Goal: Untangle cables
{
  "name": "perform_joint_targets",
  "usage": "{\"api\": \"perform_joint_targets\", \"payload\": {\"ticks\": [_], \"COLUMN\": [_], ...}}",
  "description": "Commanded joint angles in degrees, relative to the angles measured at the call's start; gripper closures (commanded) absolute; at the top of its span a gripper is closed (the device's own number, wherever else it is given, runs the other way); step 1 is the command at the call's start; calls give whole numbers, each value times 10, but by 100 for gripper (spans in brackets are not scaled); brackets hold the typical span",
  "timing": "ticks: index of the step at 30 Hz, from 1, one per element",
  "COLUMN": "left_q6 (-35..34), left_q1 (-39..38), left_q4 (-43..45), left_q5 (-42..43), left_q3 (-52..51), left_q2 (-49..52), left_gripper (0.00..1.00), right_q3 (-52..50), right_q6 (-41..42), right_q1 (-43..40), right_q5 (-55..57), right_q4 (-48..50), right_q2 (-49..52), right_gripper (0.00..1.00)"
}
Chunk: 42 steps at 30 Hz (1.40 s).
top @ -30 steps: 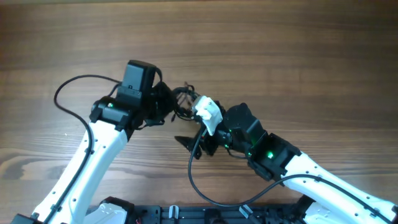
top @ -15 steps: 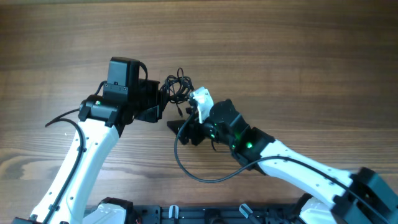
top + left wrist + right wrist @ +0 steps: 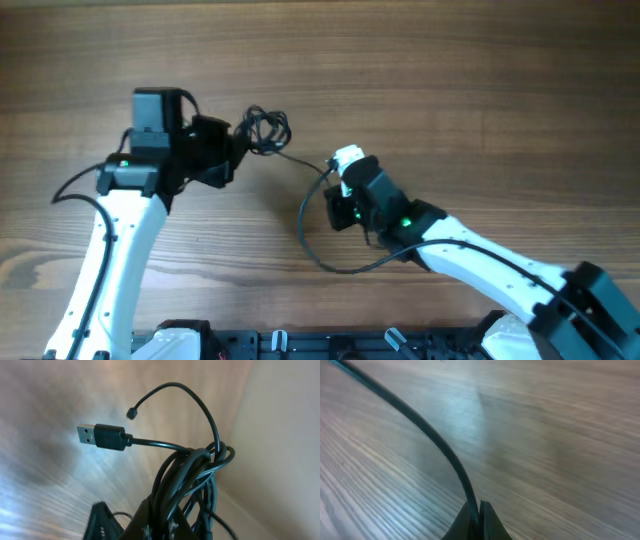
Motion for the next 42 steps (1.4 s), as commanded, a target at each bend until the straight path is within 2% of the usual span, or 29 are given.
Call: {"api": "perform_joint_targets", "payload": {"ticks": [1, 5, 6, 7, 9, 10, 13, 15, 16, 17, 18, 19, 21, 23, 28, 30, 32, 35, 38, 42], "left_q6": [139, 191, 195, 220, 294, 323, 409, 448, 447, 447, 447, 445, 433, 402, 380, 380, 379, 367, 365, 365], "left_q1": [38, 43, 43, 43, 37, 32, -3, -39, -59, -75, -91, -104, -131, -160, -241, -264, -277, -282, -282, -286], "left_q4": [33, 35, 35, 34, 35, 35, 35, 34, 35, 35, 35, 35, 42, 45, 58, 61, 65, 67, 66, 67], "left_q5": [106, 127, 127, 127, 124, 122, 101, 28, -26, -71, -117, -147, -187, -236, -342, -377, -382, -382, -379, -373], "left_q3": [7, 7, 7, 7, 7, 7, 7, 7, 7, 7, 7, 7, 7, 7, 7, 7, 7, 7, 7, 7], "left_q2": [-2, -2, -2, -2, -2, -2, -2, -2, -2, -2, -2, -2, -2, -2, -2, -2, -2, -2, -2, -2], "left_gripper": [96, 96, 96, 96, 96, 96, 96, 96, 96, 96, 96, 96, 96, 96, 96, 96, 96, 96, 96, 96], "right_q3": [0, 0, 0, 0, 1, 3, 7, 7, 7, 7, 7, 7, 6, 6, 6, 6, 6, 6, 6, 6], "right_q6": [8, 8, 9, 4, -24, -35, -90, -122, -117, -107, -64, -21, 47, 66, 148, 177, 187, 206, 214, 215], "right_q1": [-44, -132, -143, -165, -187, -194, -200, -200, -200, -200, -200, -200, -198, -191, -156, -138, -125, -114, -113, -113], "right_q5": [13, 14, 14, 0, -27, -54, -238, -386, -456, -477, -477, -478, -478, -468, -323, -278, -268, -240, -218, -243], "right_q4": [-37, -97, -102, -104, -100, -98, -67, -17, 28, 58, 88, 111, 136, 134, 118, 118, 118, 104, 99, 101], "right_q2": [-14, -14, -14, -14, -14, -16, -39, -60, -74, -82, -87, -87, -87, -87, -86, -85, -84, -80, -76, -75], "right_gripper": [96, 96, 91, 48, 7, 0, 0, 3, 11, 24, 40, 45, 48, 51, 66, 67, 68, 83, 90, 85]}}
